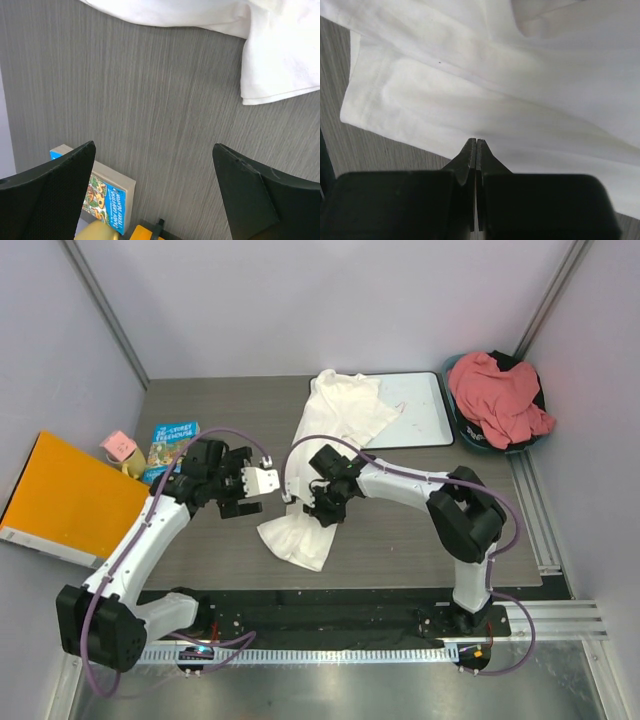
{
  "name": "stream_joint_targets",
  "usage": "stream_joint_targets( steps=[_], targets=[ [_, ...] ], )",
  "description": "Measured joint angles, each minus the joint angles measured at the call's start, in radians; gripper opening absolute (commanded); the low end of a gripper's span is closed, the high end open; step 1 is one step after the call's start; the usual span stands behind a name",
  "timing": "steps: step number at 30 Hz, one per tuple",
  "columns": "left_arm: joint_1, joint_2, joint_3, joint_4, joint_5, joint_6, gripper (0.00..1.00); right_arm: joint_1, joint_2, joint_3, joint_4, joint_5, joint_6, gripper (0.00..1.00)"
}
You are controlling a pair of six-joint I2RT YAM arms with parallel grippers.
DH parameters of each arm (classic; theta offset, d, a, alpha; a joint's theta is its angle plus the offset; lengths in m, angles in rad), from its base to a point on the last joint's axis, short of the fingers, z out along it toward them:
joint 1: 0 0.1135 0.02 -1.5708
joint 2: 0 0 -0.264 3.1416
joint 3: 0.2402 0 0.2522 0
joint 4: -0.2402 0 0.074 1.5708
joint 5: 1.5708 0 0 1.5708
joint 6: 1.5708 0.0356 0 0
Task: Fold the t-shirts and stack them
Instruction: Rotate the tshirt 90 degrees
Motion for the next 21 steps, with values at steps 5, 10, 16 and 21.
stream_joint_targets(
  steps=[5,10,16,21],
  targets=[
    [0.0,-0.054,-0.044,0.058,-0.021,-0.008,1.0,0.0,0.075,0.012,0.003,-0.002,0.005,0.01],
    [0.0,-0.104,-0.07,0.107,-0.023,-0.024,1.0,0.002,0.078,0.017,0.016,0.015,0.005,0.01],
    [0.0,-0.129,-0.074,0.124,-0.008,-0.031,1.0,0.003,0.01,-0.074,0.036,0.066,-0.008,0.01],
    [0.0,-0.139,-0.074,0.117,0.047,-0.027,1.0,-0.003,-0.105,-0.211,0.006,0.109,-0.026,0.01]
  ],
)
